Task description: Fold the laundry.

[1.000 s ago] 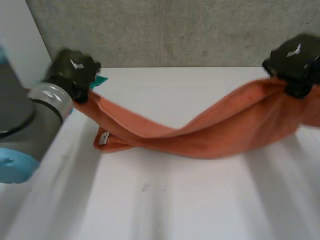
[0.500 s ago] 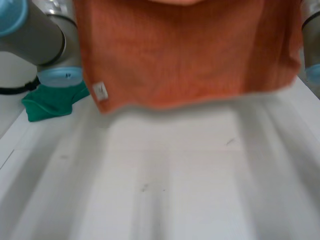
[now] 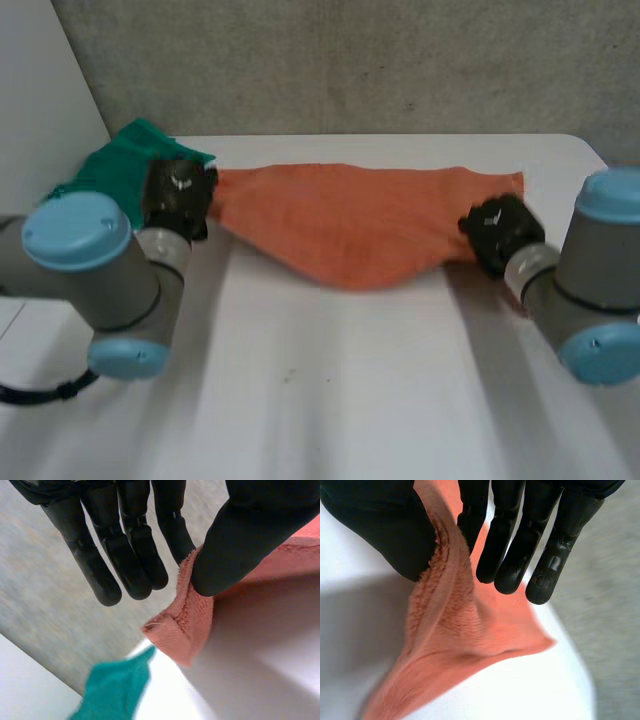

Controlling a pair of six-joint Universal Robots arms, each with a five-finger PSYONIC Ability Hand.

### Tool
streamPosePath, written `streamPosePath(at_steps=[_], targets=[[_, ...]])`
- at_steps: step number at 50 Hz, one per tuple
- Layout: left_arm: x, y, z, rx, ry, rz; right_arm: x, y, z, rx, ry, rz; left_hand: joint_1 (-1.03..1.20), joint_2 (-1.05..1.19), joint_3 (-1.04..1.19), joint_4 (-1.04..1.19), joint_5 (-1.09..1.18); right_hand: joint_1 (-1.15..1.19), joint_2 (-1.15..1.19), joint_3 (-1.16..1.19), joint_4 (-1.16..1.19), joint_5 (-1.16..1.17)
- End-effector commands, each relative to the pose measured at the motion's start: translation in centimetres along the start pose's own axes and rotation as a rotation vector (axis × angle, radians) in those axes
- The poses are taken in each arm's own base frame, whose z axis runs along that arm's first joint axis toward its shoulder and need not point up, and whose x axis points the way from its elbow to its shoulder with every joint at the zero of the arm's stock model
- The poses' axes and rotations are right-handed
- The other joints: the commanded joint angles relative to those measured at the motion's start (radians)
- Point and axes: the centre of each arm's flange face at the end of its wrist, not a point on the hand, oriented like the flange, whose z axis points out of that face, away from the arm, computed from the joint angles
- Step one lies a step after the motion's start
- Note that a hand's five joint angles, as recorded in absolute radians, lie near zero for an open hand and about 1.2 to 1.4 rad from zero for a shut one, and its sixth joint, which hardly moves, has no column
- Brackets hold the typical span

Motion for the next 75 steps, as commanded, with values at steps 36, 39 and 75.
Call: streamPosePath(at_steps=[36,39,75], targets=[[-2.9,-0.9,-2.3,0.001,-0.042,-0.040,2.9,7.9,-0.3,-0.189,-0.036,0.855,0.246,0.196,0.203,0.193,0.248,-0.427,-0.611,-0.613,-0.625,-0.609],[-3.0,-0.9,-2.3,0.001,-0.044,-0.041,2.8,8.1,0.2,-0.190,-0.039,0.859,0.246,0.196,0.203,0.193,0.248,-0.368,-0.553,-0.554,-0.566,-0.550],[-6.6,-1.8,-13.7,-0.344,0.283,0.357,8.8,3.3,-11.5,-0.434,-0.179,-0.105,0.246,0.196,0.203,0.193,0.248,0.403,0.219,0.217,0.205,0.221]])
